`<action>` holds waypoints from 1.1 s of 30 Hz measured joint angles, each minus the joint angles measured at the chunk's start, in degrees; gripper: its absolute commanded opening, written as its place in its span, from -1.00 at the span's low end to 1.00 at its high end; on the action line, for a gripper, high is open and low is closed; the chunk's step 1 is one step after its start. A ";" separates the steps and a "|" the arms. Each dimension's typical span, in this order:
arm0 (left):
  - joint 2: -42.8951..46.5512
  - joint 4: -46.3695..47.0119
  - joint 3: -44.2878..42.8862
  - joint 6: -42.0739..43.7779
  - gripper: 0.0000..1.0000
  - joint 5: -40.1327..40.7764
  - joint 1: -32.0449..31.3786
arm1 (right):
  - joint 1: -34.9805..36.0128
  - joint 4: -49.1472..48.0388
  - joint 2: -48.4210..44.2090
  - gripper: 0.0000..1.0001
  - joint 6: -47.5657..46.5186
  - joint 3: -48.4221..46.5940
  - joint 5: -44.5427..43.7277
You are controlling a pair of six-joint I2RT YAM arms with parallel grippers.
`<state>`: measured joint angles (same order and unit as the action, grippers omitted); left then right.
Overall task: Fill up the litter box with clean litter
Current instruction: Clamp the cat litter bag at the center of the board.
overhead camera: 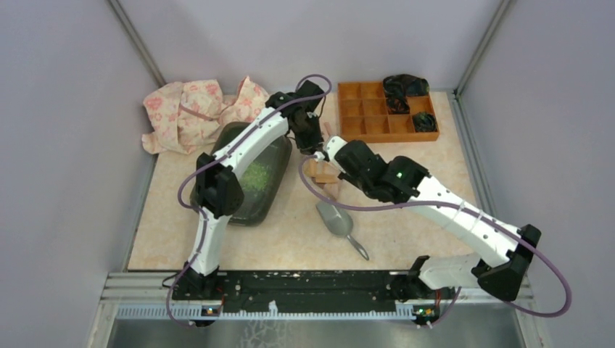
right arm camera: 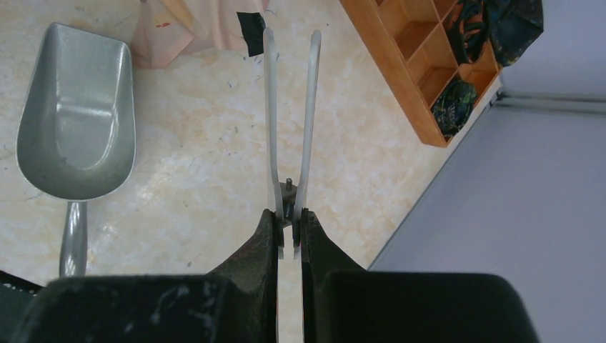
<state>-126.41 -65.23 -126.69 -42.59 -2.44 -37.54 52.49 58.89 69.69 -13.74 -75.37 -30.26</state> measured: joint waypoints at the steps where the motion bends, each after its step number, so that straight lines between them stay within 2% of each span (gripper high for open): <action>1: 0.00 0.04 0.00 0.44 -0.32 -0.44 0.15 | 0.33 -0.33 0.35 -1.00 -0.98 0.00 -0.31; 12: 0.07 1.16 0.81 3.48 -0.31 -4.81 1.49 | 1.81 -3.96 9.40 -1.00 -8.46 -0.94 -0.09; 33: 1.25 2.29 2.49 3.72 -0.30 -6.73 1.97 | 1.88 -4.04 18.99 -1.00 -9.53 -5.44 0.87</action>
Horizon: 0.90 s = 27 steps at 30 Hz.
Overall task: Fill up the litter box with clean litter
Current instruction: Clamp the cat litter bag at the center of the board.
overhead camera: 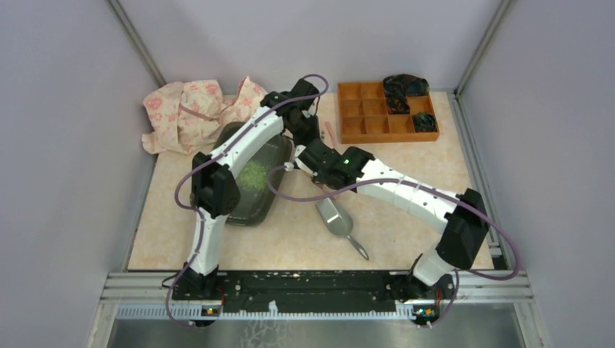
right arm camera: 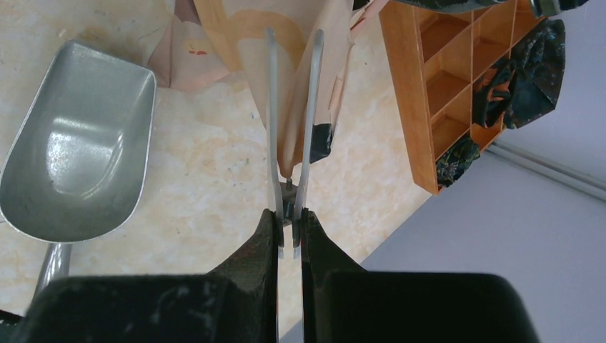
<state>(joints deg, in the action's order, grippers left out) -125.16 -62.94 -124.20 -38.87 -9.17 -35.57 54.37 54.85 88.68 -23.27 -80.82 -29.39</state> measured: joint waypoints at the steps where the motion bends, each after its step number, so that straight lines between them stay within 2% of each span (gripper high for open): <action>1: 0.15 0.00 0.17 0.02 -0.29 -0.02 0.00 | 0.00 0.07 0.26 -1.00 0.13 0.00 -0.11; 17: 3.74 2.91 2.78 -0.39 -0.24 -1.70 1.11 | -3.65 1.36 2.89 -1.00 3.45 -2.89 -0.96; 27: 5.55 5.57 6.21 -2.14 -0.24 -4.57 5.16 | -4.28 1.49 2.89 -1.00 4.26 -2.89 -0.81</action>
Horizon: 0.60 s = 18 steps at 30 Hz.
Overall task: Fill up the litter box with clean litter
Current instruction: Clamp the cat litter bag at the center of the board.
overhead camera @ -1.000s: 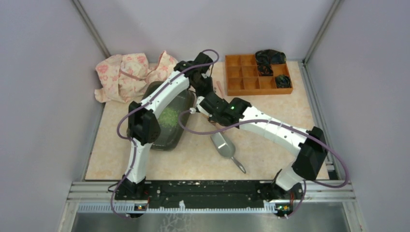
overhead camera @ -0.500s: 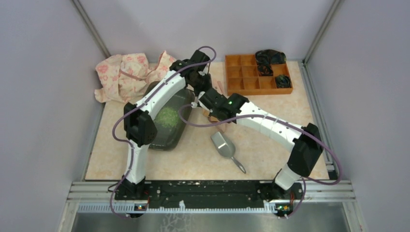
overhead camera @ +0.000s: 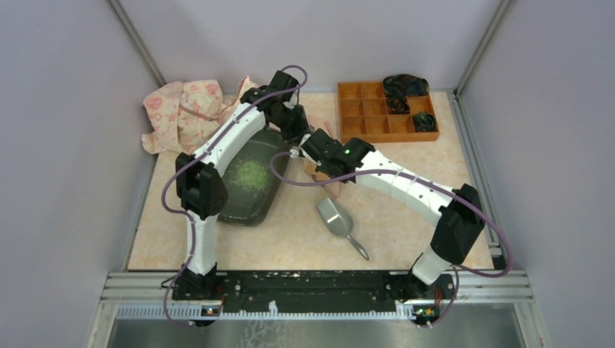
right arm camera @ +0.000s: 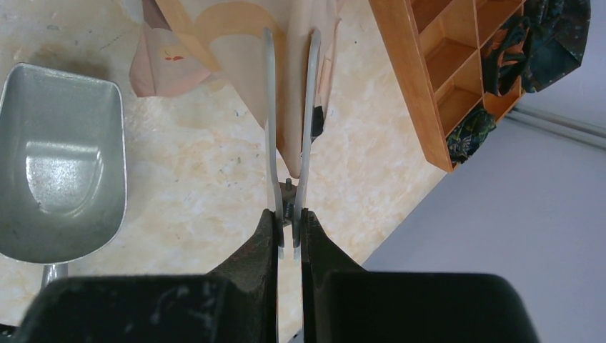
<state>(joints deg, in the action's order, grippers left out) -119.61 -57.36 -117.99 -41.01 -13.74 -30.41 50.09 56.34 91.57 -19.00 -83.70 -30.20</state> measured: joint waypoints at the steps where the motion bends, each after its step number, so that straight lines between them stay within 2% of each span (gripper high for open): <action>1: 0.04 0.20 0.02 -0.22 -0.24 -0.35 0.39 | -0.11 0.02 0.00 -1.00 0.09 0.00 0.02; 14: 2.40 3.34 0.42 -1.51 -0.21 -3.17 7.17 | -0.83 2.29 1.25 -1.00 1.22 -1.75 0.11; 18: 0.66 2.71 -4.26 -1.70 -0.21 -0.83 9.27 | -0.87 3.74 2.78 -1.00 1.66 -4.15 0.31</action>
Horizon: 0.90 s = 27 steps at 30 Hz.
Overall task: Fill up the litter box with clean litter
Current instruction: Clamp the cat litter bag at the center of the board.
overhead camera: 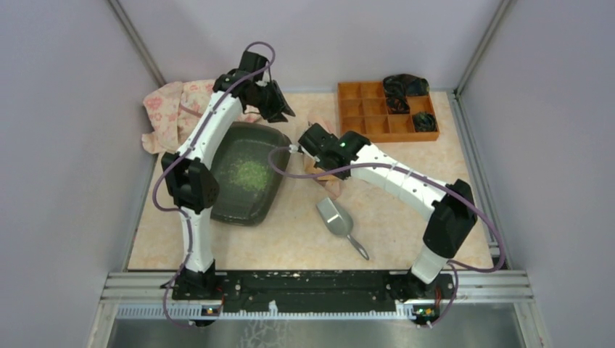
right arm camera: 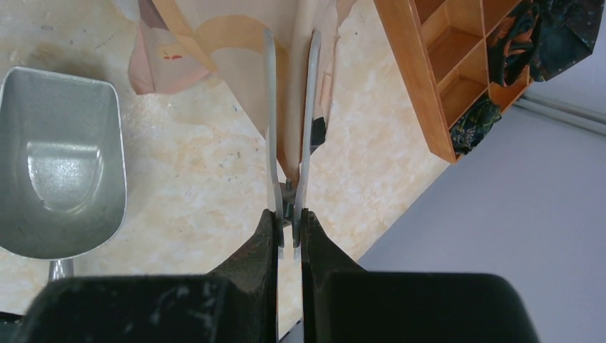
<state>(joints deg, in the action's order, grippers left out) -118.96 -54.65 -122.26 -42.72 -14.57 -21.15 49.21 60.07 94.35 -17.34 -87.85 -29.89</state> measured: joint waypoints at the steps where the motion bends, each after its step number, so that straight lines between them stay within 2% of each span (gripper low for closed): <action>1: -1.14 0.00 -2.19 0.00 -0.21 0.59 0.33 | 0.00 0.57 0.63 -1.00 0.09 -0.81 0.00; 5: -6.01 0.61 -9.44 -0.13 -0.21 3.04 1.05 | -0.13 3.04 3.06 -1.00 1.01 -3.89 0.07; 10: -9.53 0.87 -9.92 -0.37 -0.19 4.79 1.05 | -0.87 6.14 5.18 -1.00 3.45 -7.52 0.20; 18: -12.07 2.40 -10.34 -0.33 -0.12 5.90 0.92 | -1.38 11.34 5.11 -1.00 8.94 -7.87 0.15; 19: -12.35 2.67 -10.60 -0.33 -0.11 6.03 0.90 | -1.38 11.82 5.09 -1.00 9.53 -7.87 0.17; 21: -13.14 3.37 -11.21 -0.31 0.05 6.10 0.76 | -1.40 12.57 5.03 -1.00 10.38 -7.87 0.17; 27: -14.49 4.15 -11.43 0.09 0.08 6.32 -0.42 | -1.88 13.55 5.18 -1.00 11.02 -8.55 0.20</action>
<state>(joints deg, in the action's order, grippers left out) -133.45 -50.50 -133.69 -42.63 -8.25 -21.56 47.33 73.63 99.53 -6.33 -96.40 -29.69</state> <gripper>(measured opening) 0.537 0.060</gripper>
